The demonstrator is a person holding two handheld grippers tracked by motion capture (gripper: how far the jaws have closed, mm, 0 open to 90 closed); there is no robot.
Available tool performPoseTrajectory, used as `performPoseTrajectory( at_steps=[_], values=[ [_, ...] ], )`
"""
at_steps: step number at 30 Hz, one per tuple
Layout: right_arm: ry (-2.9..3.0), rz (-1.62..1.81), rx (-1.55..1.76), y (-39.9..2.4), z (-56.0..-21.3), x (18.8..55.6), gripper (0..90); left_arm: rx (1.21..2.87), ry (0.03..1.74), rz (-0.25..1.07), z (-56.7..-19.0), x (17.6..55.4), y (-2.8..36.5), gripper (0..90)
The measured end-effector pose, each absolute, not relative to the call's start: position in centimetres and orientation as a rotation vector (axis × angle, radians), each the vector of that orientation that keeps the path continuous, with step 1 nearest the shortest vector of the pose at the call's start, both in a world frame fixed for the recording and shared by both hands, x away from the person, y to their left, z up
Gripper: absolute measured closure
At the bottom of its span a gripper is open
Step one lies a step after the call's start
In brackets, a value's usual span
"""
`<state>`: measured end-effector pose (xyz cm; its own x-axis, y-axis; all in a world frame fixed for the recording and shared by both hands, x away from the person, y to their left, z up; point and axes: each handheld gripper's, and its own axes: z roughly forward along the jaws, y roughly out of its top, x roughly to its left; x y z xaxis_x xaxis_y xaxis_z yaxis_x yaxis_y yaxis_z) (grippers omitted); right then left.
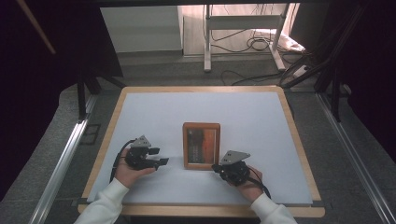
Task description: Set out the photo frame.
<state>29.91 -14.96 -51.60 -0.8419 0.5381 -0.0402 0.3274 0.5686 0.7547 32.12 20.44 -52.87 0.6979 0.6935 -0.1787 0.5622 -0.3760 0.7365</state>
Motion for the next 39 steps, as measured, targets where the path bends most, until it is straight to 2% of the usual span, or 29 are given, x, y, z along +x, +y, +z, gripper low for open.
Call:
performPoseTrajectory(
  at_steps=[7, 9, 11, 13, 15, 19, 26, 39],
  values=[
    [2.459, 1.194, 0.796, -18.7, -50.6, 29.2, 89.4, 2.090, 0.950, 0.227, -52.7, 31.8, 20.3, 34.7],
    [2.433, 1.197, 0.836, -19.9, -50.6, 29.3, 85.6, 2.091, 0.945, 0.246, -52.6, 31.5, 20.4, 34.6],
    [2.408, 1.207, 0.876, -21.1, -50.6, 29.5, 75.1, 2.083, 0.943, 0.259, -52.5, 31.2, 20.4, 34.3],
    [2.376, 1.199, 0.919, -22.2, -50.7, 29.5, 57.0, 2.082, 0.941, 0.267, -52.4, 31.0, 20.4, 33.9],
    [2.347, 1.188, 0.959, -23.1, -50.8, 29.3, 43.1, 2.083, 0.938, 0.276, -52.4, 30.8, 20.4, 33.4],
    [2.278, 1.184, 1.024, -25.1, -50.8, 28.8, 30.5, 2.083, 0.937, 0.285, -52.3, 30.4, 20.4, 32.4],
    [2.222, 1.187, 1.096, -27.6, -51.1, 28.7, 25.8, 2.094, 0.934, 0.289, -52.4, 30.0, 20.0, 31.1],
    [2.195, 1.172, 1.098, -27.6, -51.2, 29.2, 23.0, 2.077, 0.934, 0.299, -52.3, 30.0, 20.2, 30.0]
  ],
)
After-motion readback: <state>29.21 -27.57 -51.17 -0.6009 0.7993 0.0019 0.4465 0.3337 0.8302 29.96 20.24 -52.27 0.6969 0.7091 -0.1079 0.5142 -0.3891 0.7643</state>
